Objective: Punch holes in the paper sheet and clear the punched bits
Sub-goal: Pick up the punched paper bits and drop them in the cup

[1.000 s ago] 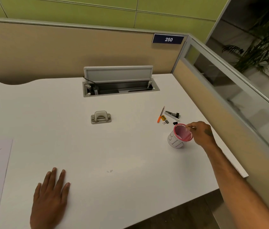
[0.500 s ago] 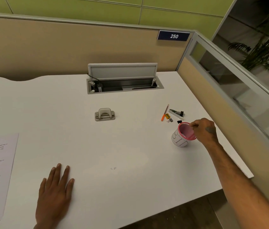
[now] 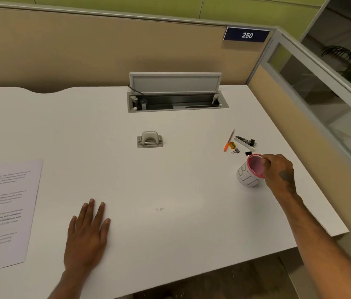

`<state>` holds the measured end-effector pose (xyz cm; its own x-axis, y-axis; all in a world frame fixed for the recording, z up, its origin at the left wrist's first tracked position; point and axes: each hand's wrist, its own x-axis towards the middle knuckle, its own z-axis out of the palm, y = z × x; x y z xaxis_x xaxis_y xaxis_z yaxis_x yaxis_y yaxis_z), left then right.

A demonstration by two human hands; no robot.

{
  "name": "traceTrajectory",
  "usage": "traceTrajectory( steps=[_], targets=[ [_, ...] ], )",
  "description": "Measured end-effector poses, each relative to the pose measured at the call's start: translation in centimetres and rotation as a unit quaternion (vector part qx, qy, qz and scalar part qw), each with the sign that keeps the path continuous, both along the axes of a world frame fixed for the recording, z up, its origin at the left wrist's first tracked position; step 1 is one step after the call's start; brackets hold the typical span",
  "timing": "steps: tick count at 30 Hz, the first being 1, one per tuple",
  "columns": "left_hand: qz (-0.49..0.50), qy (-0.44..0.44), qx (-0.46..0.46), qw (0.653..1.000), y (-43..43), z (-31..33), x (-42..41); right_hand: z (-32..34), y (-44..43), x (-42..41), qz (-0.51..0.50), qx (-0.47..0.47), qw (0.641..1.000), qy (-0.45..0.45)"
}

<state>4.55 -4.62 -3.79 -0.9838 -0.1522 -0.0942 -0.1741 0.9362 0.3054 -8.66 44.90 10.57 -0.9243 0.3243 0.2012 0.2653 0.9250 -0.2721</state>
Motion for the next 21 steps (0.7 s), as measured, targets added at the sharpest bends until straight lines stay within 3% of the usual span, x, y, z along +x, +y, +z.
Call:
traceTrajectory(
  steps=[3, 6, 9, 11, 15, 21],
  targets=[
    [0.001, -0.003, -0.005, 1.000, 0.1, 0.1, 0.0, -0.3, -1.9, 0.9, -0.034, -0.033, 0.998, 0.047],
    [0.001, -0.005, -0.011, 1.000, 0.0, 0.0, -0.1, -2.1, -7.7, 3.7, 0.045, -0.095, 0.990, 0.094],
    [-0.004, -0.007, -0.014, 1.000, -0.1, -0.1, 0.0, -6.3, -15.1, 8.4, 0.163, -0.136, 0.977, -0.008],
    [-0.006, -0.008, -0.017, 1.000, -0.1, -0.2, 0.0, -9.0, -19.3, 10.7, 0.214, -0.089, 0.968, -0.091],
    [-0.005, -0.006, -0.020, 1.000, 0.0, 0.0, -0.1, -11.7, -24.3, 12.5, 0.187, 0.023, 0.964, -0.189],
    [-0.009, -0.001, -0.013, 1.000, 0.0, 0.0, 0.0, -13.1, -26.8, 12.4, 0.201, 0.030, 0.954, -0.219]
  ],
)
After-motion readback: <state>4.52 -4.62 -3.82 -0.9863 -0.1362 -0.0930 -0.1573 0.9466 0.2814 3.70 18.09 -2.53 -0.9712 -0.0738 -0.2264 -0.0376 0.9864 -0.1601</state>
